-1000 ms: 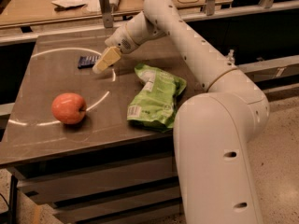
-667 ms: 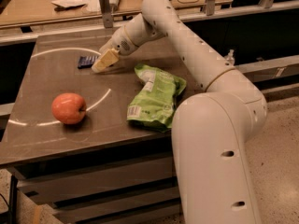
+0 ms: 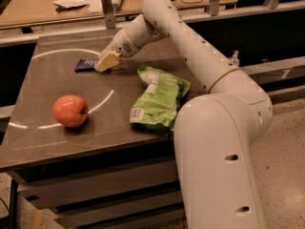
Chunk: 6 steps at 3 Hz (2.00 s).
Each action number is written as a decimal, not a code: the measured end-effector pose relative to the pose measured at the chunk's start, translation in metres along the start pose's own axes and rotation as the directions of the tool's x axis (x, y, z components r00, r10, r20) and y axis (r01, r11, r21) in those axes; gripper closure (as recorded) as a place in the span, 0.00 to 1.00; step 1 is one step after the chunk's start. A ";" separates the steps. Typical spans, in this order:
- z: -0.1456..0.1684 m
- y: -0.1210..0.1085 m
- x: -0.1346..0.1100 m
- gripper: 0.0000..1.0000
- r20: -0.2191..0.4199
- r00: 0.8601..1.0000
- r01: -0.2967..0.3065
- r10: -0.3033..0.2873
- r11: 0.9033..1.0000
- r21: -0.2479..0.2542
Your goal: Move rxbar blueberry near apple
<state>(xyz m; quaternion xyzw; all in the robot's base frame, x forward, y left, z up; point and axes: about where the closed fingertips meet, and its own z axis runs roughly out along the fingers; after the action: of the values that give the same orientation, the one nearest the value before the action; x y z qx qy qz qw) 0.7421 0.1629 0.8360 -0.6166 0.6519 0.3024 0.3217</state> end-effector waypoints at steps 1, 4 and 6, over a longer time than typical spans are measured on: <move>-0.002 0.002 -0.001 0.78 -0.003 1.000 0.008 -0.008 1.000 0.000; -0.043 0.018 -0.055 1.00 0.148 0.982 0.116 -0.117 0.993 0.019; -0.066 0.045 -0.053 1.00 0.149 0.979 0.138 -0.135 0.990 -0.007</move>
Offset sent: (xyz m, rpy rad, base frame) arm -0.0013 -0.0064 0.0460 0.1005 -0.0638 0.0089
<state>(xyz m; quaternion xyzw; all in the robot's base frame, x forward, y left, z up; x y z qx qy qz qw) 0.6962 0.1460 0.9183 -0.6384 0.5795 0.3303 0.3840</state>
